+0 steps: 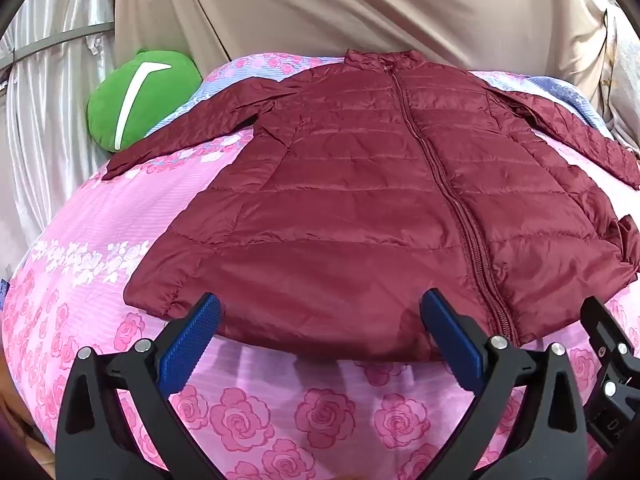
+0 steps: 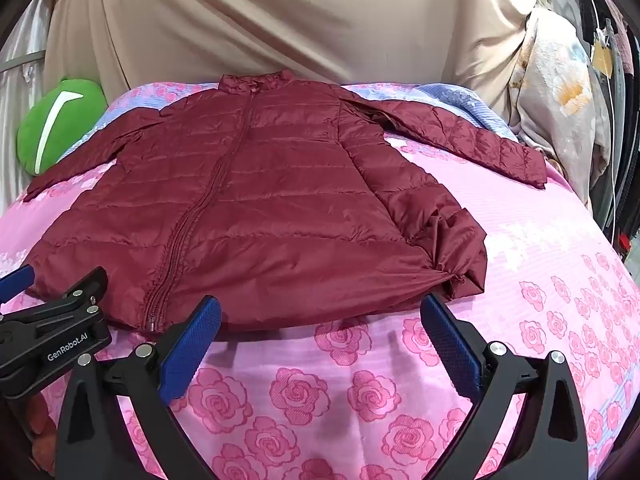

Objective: Fold large clothes

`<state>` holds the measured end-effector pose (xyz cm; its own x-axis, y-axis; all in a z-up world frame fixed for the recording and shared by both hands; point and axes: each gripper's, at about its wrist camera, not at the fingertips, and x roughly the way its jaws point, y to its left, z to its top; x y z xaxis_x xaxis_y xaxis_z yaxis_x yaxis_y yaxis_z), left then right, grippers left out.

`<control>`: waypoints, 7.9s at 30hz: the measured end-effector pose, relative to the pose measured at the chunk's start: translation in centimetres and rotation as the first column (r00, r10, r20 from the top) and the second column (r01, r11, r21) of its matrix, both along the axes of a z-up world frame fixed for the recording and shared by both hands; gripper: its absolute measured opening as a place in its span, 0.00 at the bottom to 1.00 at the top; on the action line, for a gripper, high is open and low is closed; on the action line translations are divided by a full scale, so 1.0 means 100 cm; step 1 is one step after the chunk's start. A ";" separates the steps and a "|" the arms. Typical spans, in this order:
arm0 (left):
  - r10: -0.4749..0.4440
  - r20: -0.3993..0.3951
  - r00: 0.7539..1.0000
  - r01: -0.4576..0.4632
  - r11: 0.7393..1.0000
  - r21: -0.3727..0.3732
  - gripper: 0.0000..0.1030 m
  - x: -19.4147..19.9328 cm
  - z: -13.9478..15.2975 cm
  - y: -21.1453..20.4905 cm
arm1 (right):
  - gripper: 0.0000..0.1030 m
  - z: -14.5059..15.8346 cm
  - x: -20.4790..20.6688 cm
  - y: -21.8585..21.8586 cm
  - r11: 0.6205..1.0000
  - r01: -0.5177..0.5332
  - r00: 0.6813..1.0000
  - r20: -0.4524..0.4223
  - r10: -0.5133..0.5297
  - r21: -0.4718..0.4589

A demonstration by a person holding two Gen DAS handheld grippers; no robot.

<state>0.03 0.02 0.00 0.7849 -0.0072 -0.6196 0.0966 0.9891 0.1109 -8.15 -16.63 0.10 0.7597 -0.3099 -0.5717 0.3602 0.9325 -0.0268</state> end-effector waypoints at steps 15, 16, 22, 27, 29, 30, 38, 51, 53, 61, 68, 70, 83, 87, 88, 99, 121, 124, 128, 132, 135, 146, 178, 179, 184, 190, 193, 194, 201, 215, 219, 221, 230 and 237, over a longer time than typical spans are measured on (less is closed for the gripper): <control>-0.009 0.007 1.000 0.009 1.000 0.009 0.95 -0.002 0.001 -0.005 | 0.95 0.001 -0.002 0.002 1.000 0.002 1.000 0.002 -0.002 -0.023; -0.011 0.007 1.000 0.011 1.000 0.010 0.95 -0.001 0.000 -0.004 | 0.95 0.000 -0.001 0.002 1.000 0.002 1.000 0.002 -0.002 -0.023; -0.017 0.008 1.000 0.016 1.000 0.014 0.95 -0.003 -0.001 -0.006 | 0.95 0.000 -0.001 0.001 1.000 0.002 1.000 0.000 -0.002 -0.022; -0.018 0.010 1.000 0.018 1.000 0.014 0.95 -0.004 -0.001 -0.006 | 0.95 -0.001 -0.001 0.001 1.000 0.001 1.000 -0.001 -0.002 -0.021; -0.018 0.010 1.000 0.018 1.000 0.014 0.95 -0.004 -0.001 -0.006 | 0.95 -0.001 -0.001 0.001 1.000 0.002 1.000 -0.001 -0.002 -0.021; -0.017 0.010 1.000 0.017 1.000 0.014 0.95 -0.004 -0.001 -0.007 | 0.95 0.000 -0.001 0.002 1.000 0.002 1.000 -0.001 -0.002 -0.021; -0.024 0.002 1.000 0.024 1.000 0.007 0.95 -0.005 -0.002 -0.008 | 0.95 -0.001 -0.002 0.002 1.000 0.000 1.000 -0.013 0.000 -0.016; -0.034 -0.010 0.999 0.034 0.999 0.017 0.95 -0.014 -0.003 -0.012 | 0.95 -0.004 -0.015 0.003 1.000 0.000 0.999 -0.032 0.000 -0.007; -0.037 -0.010 0.999 0.037 0.999 0.018 0.95 -0.014 -0.003 -0.012 | 0.95 -0.004 -0.016 0.003 1.000 0.001 0.999 -0.032 -0.001 -0.005; -0.034 -0.013 0.999 0.034 0.999 0.021 0.95 -0.015 -0.003 -0.012 | 0.95 -0.004 -0.017 0.002 1.000 0.000 1.000 -0.031 0.000 -0.004; -0.034 -0.013 0.999 0.034 0.999 0.021 0.95 -0.015 -0.004 -0.012 | 0.95 -0.004 -0.016 0.002 1.000 0.000 1.000 -0.031 0.000 -0.005; -0.034 -0.012 0.999 0.034 0.999 0.021 0.95 -0.015 -0.004 -0.012 | 0.95 -0.004 -0.016 0.002 1.000 0.000 1.000 -0.031 0.000 -0.005; -0.034 -0.013 0.999 0.034 0.999 0.022 0.95 -0.015 -0.004 -0.012 | 0.95 -0.004 -0.016 0.003 1.000 0.000 0.999 -0.032 0.000 -0.005; -0.034 -0.015 0.999 0.035 0.999 0.022 0.95 -0.016 -0.006 -0.012 | 0.95 -0.005 -0.016 0.003 1.000 -0.001 0.999 -0.033 0.001 -0.006; -0.035 -0.016 0.999 0.035 0.999 0.022 0.95 -0.016 -0.006 -0.012 | 0.95 -0.005 -0.016 0.003 1.000 -0.001 0.999 -0.032 0.001 -0.006; -0.037 -0.021 0.999 0.038 0.999 0.020 0.95 -0.015 -0.009 -0.013 | 0.95 -0.005 -0.016 0.003 1.000 -0.005 0.999 -0.035 0.005 -0.007; -0.085 -0.009 0.996 0.082 0.974 -0.209 0.95 0.107 0.074 0.059 | 0.93 0.059 0.051 -0.336 0.845 0.456 0.879 0.006 -0.477 0.281; -0.071 -0.022 0.997 0.064 0.971 -0.231 0.95 0.132 0.076 0.063 | 0.89 0.040 0.059 -0.398 0.773 0.510 0.840 -0.023 -0.543 0.376; -0.050 -0.030 0.998 0.042 0.970 -0.238 0.95 0.160 0.078 0.063 | 0.83 0.019 0.074 -0.453 0.704 0.523 0.816 -0.042 -0.577 0.481; -0.060 -0.024 0.998 0.053 0.974 -0.220 0.95 0.183 0.081 0.055 | 0.73 0.003 0.094 -0.487 0.641 0.523 0.800 -0.065 -0.596 0.562; -0.069 -0.016 0.997 0.064 0.977 -0.201 0.95 0.195 0.082 0.048 | 0.33 0.006 0.111 -0.497 0.627 0.502 0.801 -0.047 -0.597 0.596; -0.105 -0.054 0.993 0.087 0.959 -0.270 0.95 0.238 0.084 0.037 | 0.09 0.206 0.250 -0.341 0.930 -0.003 0.920 0.365 -0.140 0.366; -0.187 -0.149 0.971 0.121 0.922 -0.367 0.95 0.375 0.053 0.033 | 0.60 0.135 0.339 -0.157 0.902 -0.367 0.923 0.206 0.324 0.225; -0.185 -0.152 0.971 0.129 0.938 -0.322 0.95 0.381 0.050 0.022 | 0.60 0.131 0.337 -0.179 0.917 -0.309 0.945 0.188 0.267 0.254; -0.140 -0.197 0.970 0.095 0.970 -0.222 0.79 0.415 0.026 -0.005 | 0.60 0.101 0.337 -0.236 0.951 -0.119 0.991 0.089 0.097 0.284; -0.191 -0.242 0.951 0.103 0.937 -0.333 0.03 0.430 0.031 0.007 | 0.60 0.059 0.358 -0.249 0.940 -0.056 0.997 -0.023 0.068 0.338; -0.178 -0.166 0.970 0.113 0.934 -0.339 0.03 0.426 0.054 0.017 | 0.07 0.058 0.368 -0.240 0.939 -0.105 0.993 -0.019 0.118 0.329; -0.171 -0.139 0.975 0.112 0.928 -0.355 0.03 0.424 0.063 0.023 | 0.05 0.063 0.364 -0.236 0.939 -0.129 0.991 0.024 0.129 0.319; -0.151 -0.226 0.962 0.081 0.953 -0.292 0.03 0.430 0.017 0.015 | 0.00 0.024 0.384 -0.250 0.956 -0.010 0.995 -0.090 0.038 0.292; -0.141 -0.155 0.978 0.094 0.957 -0.275 0.07 0.409 0.010 0.015 | 0.09 0.073 0.439 -0.241 0.935 -0.131 0.990 -0.003 0.140 0.330; -0.176 -0.150 0.973 0.125 0.946 -0.298 0.24 0.405 0.008 0.026 | 0.00 0.047 0.467 -0.258 0.963 -0.044 0.994 -0.087 0.069 0.264; -0.192 -0.147 0.970 0.145 0.949 -0.278 0.32 0.405 0.008 0.023 | 0.00 0.044 0.469 -0.276 0.957 0.026 0.996 -0.084 -0.002 0.288; -0.184 -0.149 0.972 0.151 0.966 -0.209 0.33 0.406 0.009 0.014 | 0.07 0.065 0.372 -0.227 0.970 -0.144 0.988 -0.026 0.152 0.197; -0.180 -0.150 0.972 0.144 0.964 -0.223 0.34 0.408 0.009 0.013 | 0.00 0.009 0.339 -0.263 0.961 -0.064 0.982 -0.152 0.108 0.269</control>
